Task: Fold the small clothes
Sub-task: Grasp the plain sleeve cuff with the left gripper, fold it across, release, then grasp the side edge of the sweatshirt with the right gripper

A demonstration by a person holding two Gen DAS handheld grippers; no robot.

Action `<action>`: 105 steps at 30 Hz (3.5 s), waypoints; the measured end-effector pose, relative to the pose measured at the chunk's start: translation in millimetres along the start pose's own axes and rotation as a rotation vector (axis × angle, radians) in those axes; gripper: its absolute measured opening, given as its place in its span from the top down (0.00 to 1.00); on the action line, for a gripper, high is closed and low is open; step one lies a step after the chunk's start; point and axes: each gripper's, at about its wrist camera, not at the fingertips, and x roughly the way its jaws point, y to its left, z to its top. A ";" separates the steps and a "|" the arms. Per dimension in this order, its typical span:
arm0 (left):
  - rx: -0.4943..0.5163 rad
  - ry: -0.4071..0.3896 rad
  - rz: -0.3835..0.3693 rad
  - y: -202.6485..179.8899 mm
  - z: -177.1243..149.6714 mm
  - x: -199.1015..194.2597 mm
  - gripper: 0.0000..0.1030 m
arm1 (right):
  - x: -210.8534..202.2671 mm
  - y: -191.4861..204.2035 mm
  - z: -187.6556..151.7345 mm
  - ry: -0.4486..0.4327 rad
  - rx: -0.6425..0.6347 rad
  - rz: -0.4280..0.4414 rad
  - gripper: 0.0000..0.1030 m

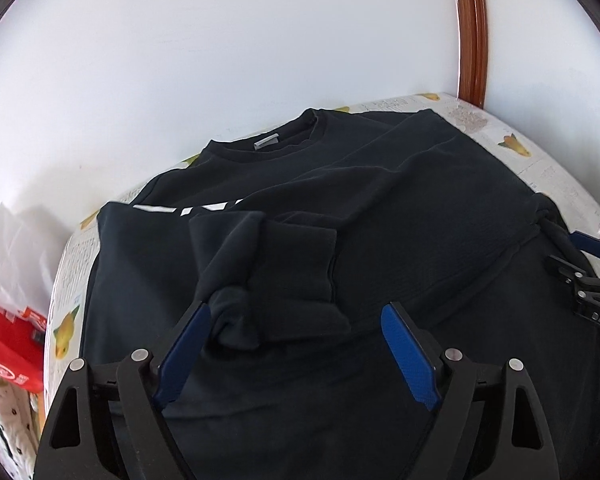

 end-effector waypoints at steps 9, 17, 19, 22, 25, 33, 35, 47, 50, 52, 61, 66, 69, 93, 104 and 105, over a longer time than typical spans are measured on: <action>0.022 0.065 0.077 -2.1 -0.7 47.9 0.21 | 6.5 1.9 -4.3 0.033 -0.016 -0.049 0.32; -0.028 0.037 0.062 7.4 -4.3 48.2 0.64 | 7.6 2.8 -4.1 0.036 -0.022 -0.055 0.32; -0.068 0.025 0.031 20.7 -1.9 38.5 0.83 | 7.1 2.8 -4.3 0.036 -0.021 -0.054 0.32; -0.150 0.036 -0.031 45.3 0.9 28.2 0.83 | 7.0 2.8 -4.4 0.036 -0.021 -0.054 0.32; -0.161 0.001 0.028 64.3 0.7 13.3 0.83 | 7.2 2.7 -4.2 0.037 -0.022 -0.056 0.32; -0.274 -0.005 0.091 125.6 -17.2 -6.1 0.85 | 7.3 3.6 -4.1 0.039 -0.025 -0.059 0.32; -0.323 0.016 0.116 145.2 -29.2 -5.3 0.85 | 7.1 3.7 -4.1 0.039 -0.025 -0.059 0.31; -0.470 0.095 0.111 193.2 -79.4 2.8 0.80 | 6.9 3.7 -3.6 0.040 -0.029 -0.063 0.31; -0.448 0.097 0.101 186.6 -82.1 0.0 0.76 | 6.7 2.9 -3.5 0.041 -0.026 -0.059 0.31; -0.424 0.096 0.085 179.8 -85.6 -4.1 0.75 | 6.0 1.6 -3.5 0.040 -0.021 -0.055 0.31; -0.394 0.111 0.104 173.0 -122.5 -32.9 0.75 | -36.6 -9.1 -19.4 0.034 -0.087 -0.027 0.32; -0.422 0.128 0.114 172.9 -151.3 -51.3 0.75 | -60.5 -29.3 -40.8 0.008 -0.078 -0.090 0.32; -0.444 0.138 0.054 171.0 -168.9 -61.7 0.75 | -63.3 -43.3 -55.1 0.053 -0.021 -0.032 0.32; -0.528 0.053 -0.071 146.5 -260.9 -126.0 0.74 | -95.9 -41.3 -124.7 0.027 0.054 0.090 0.71; -0.548 0.052 -0.092 156.1 -243.7 -109.6 0.74 | -81.4 -41.8 -106.6 0.038 0.074 0.121 0.71; -0.549 0.054 -0.091 156.3 -242.4 -108.7 0.74 | -79.7 -41.4 -103.9 0.045 0.075 0.119 0.71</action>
